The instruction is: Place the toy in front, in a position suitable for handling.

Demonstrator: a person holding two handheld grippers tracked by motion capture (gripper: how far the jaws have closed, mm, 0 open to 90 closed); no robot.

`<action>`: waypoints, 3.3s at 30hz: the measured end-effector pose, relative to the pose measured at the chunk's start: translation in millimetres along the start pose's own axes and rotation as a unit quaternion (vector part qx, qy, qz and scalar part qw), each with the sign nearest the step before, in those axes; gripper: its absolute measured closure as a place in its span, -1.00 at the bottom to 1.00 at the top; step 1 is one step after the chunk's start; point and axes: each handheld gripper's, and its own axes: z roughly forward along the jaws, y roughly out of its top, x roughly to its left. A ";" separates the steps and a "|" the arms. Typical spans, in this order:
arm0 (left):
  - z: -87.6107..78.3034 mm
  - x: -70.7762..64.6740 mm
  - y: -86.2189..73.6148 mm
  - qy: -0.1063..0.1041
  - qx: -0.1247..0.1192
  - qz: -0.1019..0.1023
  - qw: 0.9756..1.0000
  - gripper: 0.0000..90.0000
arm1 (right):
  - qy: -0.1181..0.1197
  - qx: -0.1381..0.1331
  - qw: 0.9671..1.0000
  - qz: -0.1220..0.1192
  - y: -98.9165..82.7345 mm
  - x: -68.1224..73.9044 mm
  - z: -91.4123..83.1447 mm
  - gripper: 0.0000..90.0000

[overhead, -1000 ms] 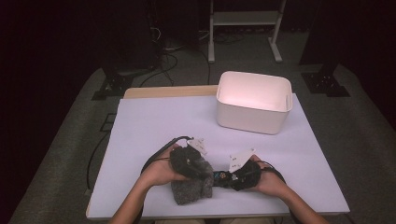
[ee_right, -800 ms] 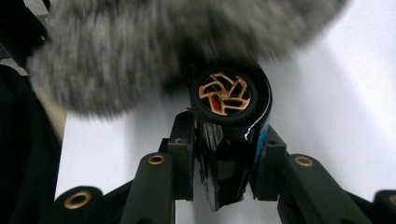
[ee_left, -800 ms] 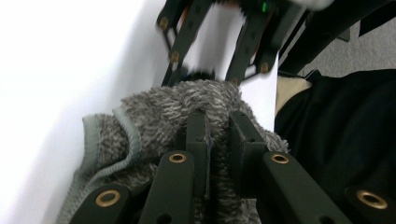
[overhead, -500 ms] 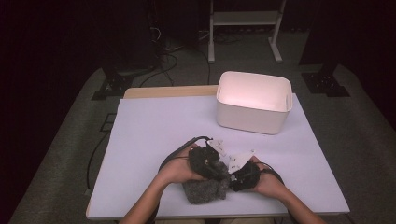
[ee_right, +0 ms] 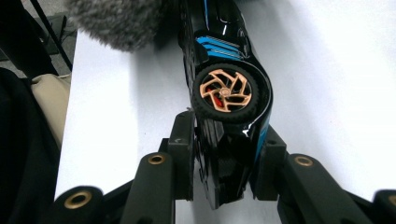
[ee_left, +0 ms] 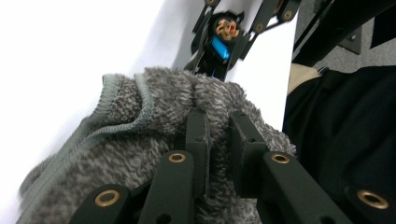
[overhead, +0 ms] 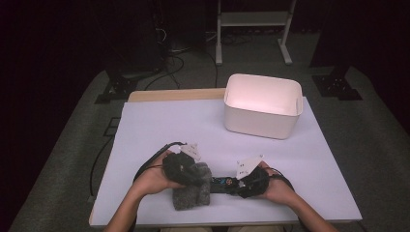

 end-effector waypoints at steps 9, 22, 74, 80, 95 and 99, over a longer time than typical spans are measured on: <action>13.8 -2.8 17.1 -0.008 0.006 0.016 1.000 0.77 | 0.001 -0.001 1.000 0.001 -0.4 -0.6 0.2 0.46; 45.4 -11.0 59.8 -0.028 0.020 0.054 0.998 0.77 | 0.004 -0.004 1.000 0.007 -1.2 -1.7 1.7 0.45; 4.0 13.8 -22.5 -0.039 -0.054 -0.030 0.997 0.75 | 0.006 0.044 0.999 -0.014 18.8 -2.3 -11.8 0.23; 3.5 13.2 -22.7 -0.037 -0.059 -0.027 0.997 0.74 | 0.014 0.059 0.997 -0.039 42.9 -4.4 -3.1 0.29; 3.7 13.7 -28.4 -0.045 -0.062 -0.032 0.997 0.74 | 0.021 0.089 0.995 -0.043 51.7 -6.1 7.3 0.09; 3.9 13.1 -28.5 -0.047 -0.063 -0.033 0.996 0.74 | 0.027 0.104 0.993 -0.055 59.0 -4.8 20.5 0.10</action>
